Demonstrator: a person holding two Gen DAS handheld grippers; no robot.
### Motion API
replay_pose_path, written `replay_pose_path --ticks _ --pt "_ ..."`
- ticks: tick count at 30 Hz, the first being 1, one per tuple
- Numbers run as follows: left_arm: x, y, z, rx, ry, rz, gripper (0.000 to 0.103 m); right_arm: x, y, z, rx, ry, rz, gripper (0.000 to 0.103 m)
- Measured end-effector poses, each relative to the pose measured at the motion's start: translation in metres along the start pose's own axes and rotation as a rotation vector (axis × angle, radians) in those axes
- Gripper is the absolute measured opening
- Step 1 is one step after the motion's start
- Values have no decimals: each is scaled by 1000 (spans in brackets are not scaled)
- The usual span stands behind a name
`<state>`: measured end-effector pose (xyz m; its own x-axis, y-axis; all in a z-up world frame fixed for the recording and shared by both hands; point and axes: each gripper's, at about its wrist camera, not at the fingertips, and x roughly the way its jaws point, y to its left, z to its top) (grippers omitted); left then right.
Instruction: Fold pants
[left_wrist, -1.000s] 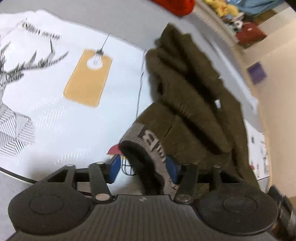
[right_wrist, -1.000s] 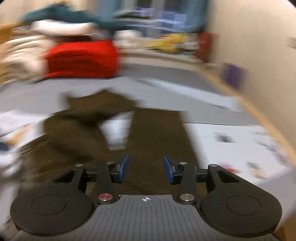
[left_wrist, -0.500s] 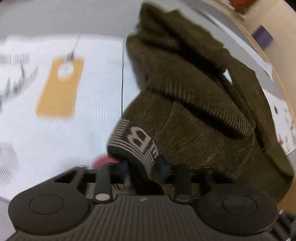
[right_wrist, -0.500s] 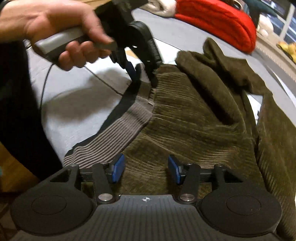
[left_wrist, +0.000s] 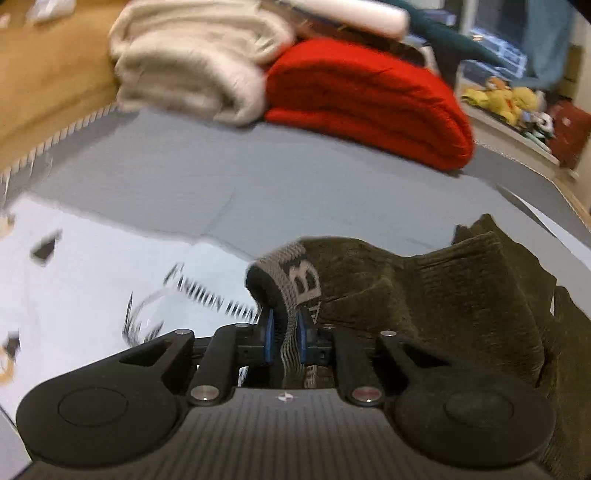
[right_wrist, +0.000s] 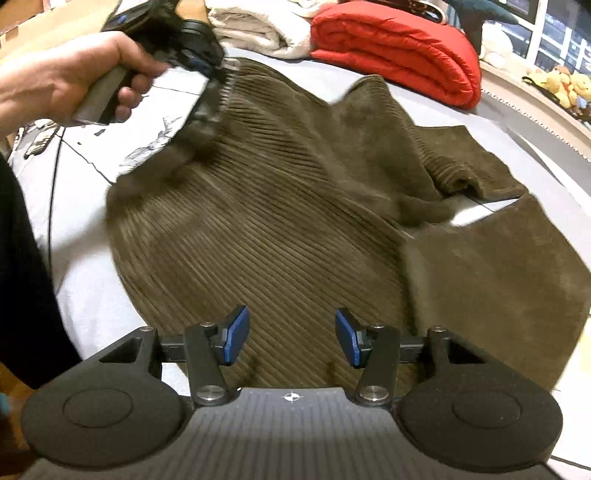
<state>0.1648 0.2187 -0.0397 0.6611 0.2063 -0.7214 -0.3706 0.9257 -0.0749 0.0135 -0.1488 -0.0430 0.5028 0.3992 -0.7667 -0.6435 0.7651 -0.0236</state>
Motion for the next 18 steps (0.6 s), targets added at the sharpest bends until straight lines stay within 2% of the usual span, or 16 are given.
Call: replay_pose_path --ticks 1,2,4,7,9,15,17,18 --pt "2 2 -2 -4 19 7 36 0 -3 0 12 -1 -9 54" --pt "3 1 -6 11 40 12 57 0 -7 1 24 -3 -19 54" --pt "6 2 -16 50 116 16 78 -2 -13 2 51 -10 -49 54" --pt "20 0 -32 68 279 -5 79 4 -28 7 108 -17 -99 54" --pt "24 4 -41 57 346 -24 78 5 -38 10 164 -24 -124 54" --pt "19 -8 -61 215 333 -9 63 -8 -67 20 282 -102 -203 54" --pt "15 -12 -66 260 326 -20 51 -14 -78 22 332 -132 -223 54" --pt "13 -17 -67 300 320 -17 50 -16 -84 23 364 -145 -229 54"
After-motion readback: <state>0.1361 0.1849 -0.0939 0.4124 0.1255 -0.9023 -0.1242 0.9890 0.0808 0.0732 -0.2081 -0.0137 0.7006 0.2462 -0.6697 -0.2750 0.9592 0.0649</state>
